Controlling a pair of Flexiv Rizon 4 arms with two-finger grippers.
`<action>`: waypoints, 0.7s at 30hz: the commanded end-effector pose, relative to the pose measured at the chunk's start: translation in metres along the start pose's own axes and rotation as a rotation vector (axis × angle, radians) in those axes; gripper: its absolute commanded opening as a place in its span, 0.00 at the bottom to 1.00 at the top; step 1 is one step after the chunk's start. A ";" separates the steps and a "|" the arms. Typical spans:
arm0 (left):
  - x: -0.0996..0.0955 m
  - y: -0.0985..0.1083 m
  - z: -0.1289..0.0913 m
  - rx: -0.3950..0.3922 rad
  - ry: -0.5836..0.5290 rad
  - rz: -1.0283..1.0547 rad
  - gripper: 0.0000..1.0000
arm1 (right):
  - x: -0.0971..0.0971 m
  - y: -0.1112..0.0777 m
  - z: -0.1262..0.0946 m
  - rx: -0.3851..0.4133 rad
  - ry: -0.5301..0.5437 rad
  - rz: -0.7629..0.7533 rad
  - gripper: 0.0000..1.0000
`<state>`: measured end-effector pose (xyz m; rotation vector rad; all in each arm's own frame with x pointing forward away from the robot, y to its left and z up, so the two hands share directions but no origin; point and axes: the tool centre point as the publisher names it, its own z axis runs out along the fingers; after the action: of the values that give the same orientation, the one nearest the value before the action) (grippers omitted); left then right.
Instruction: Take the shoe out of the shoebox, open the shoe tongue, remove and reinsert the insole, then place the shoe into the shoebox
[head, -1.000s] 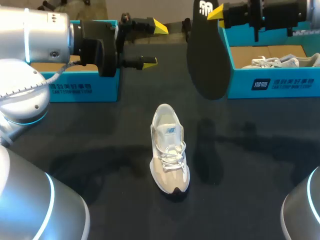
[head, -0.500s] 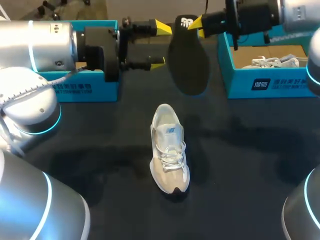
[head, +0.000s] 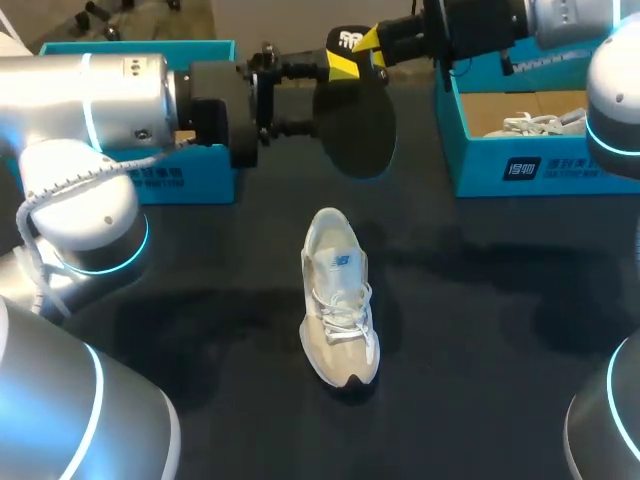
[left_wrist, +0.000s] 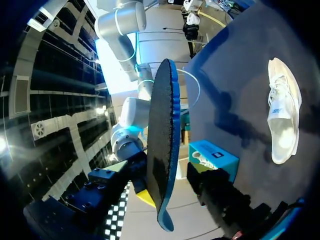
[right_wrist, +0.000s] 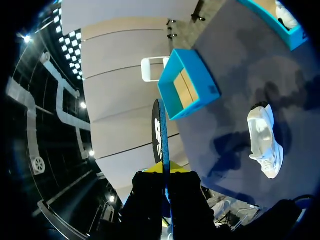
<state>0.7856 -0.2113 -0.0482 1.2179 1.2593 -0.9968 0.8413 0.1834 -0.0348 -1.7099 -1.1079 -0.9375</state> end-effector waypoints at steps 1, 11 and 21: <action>0.002 0.001 0.002 0.000 -0.002 -0.004 0.41 | -0.003 0.000 0.002 -0.006 0.004 0.003 0.00; -0.001 -0.004 -0.004 -0.006 -0.020 -0.010 0.36 | -0.006 0.002 0.004 -0.011 0.025 0.012 0.00; 0.003 -0.008 -0.002 0.007 -0.027 -0.025 0.00 | -0.008 0.002 0.004 -0.019 0.036 0.023 0.00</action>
<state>0.7788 -0.2089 -0.0496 1.1944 1.2564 -1.0335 0.8431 0.1832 -0.0433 -1.7075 -1.0603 -0.9585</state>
